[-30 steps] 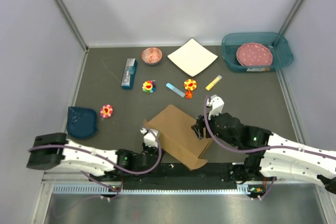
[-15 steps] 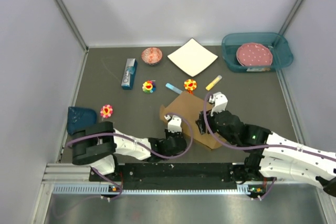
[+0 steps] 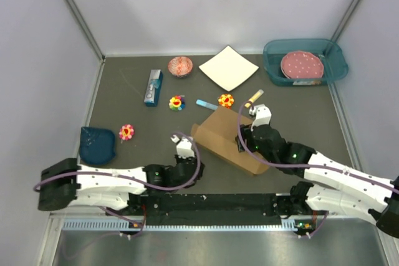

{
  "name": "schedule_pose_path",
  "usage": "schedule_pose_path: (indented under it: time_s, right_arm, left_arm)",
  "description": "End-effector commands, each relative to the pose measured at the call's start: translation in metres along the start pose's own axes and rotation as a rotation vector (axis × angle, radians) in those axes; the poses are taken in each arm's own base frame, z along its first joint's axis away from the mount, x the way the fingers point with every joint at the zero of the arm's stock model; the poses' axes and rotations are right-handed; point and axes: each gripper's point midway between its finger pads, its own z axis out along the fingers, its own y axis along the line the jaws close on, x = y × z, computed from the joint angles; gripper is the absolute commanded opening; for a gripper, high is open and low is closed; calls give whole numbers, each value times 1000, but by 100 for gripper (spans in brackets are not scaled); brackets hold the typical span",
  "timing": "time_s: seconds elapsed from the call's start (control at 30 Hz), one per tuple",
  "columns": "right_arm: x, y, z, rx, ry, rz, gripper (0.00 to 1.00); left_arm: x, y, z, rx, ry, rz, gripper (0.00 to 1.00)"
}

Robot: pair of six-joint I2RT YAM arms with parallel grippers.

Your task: Fold the paper box

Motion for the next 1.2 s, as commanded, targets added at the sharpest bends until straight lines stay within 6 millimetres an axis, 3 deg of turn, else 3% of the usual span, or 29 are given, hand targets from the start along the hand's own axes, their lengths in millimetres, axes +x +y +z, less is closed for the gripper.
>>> schedule_pose_path:
  time_s: [0.0, 0.1, 0.13, 0.2, 0.3, 0.43, 0.47, 0.6, 0.63, 0.7, 0.73, 0.83, 0.87, 0.9, 0.97, 1.03, 1.17]
  right_arm:
    - [-17, 8, 4, -14, -41, 19, 65]
    - [-6, 9, 10, -13, -3, 0, 64]
    - [-1, 9, 13, -8, 13, -5, 63]
    - [18, 7, 19, 0, 61, -15, 62]
    - [38, 1, 23, 16, 97, -3, 62]
    - [40, -2, 20, 13, 83, 21, 62]
    - [39, -1, 19, 9, 78, 25, 63]
    - [20, 0, 8, -7, 40, 45, 63]
    - [17, 2, 5, -13, 36, 46, 64]
    - [9, 2, 1, -14, 27, 50, 64]
    - [5, 3, -3, -16, 21, 58, 65]
    - [-8, -9, -16, 52, 21, 91, 67]
    - [-23, -13, -22, 90, -12, 138, 68]
    - [-15, -26, -30, 147, 25, 130, 70]
    - [-24, -38, -41, 207, 9, 210, 79]
    - [-15, -51, -49, 244, 51, 266, 83]
    - [3, -58, -57, 245, 93, 335, 94]
  left_arm:
    - [12, 36, -24, -51, 39, -46, 37]
    - [0, 45, -40, -40, 5, -81, 36]
    - [-13, 43, -46, -20, -37, -109, 36]
    - [-23, 48, -53, -25, -67, -115, 35]
    - [-56, 51, -64, -19, -192, -148, 35]
    - [-98, 47, -74, -11, -320, -147, 38]
    - [-104, 46, -73, -12, -334, -144, 42]
    - [-137, 34, -60, 34, -376, -151, 53]
    - [-150, 44, -54, -2, -401, -176, 54]
    - [-160, 40, -40, 18, -377, -157, 57]
    - [-179, 48, -35, -2, -412, -193, 57]
    - [-199, 54, -13, -31, -378, -204, 59]
    - [-203, 56, -8, -44, -370, -201, 60]
    - [-208, 53, 1, -47, -350, -178, 61]
    - [-210, 53, 12, -42, -310, -170, 62]
    - [-211, 45, 21, 0, -268, -164, 65]
    - [-202, 40, 32, 49, -199, -168, 73]
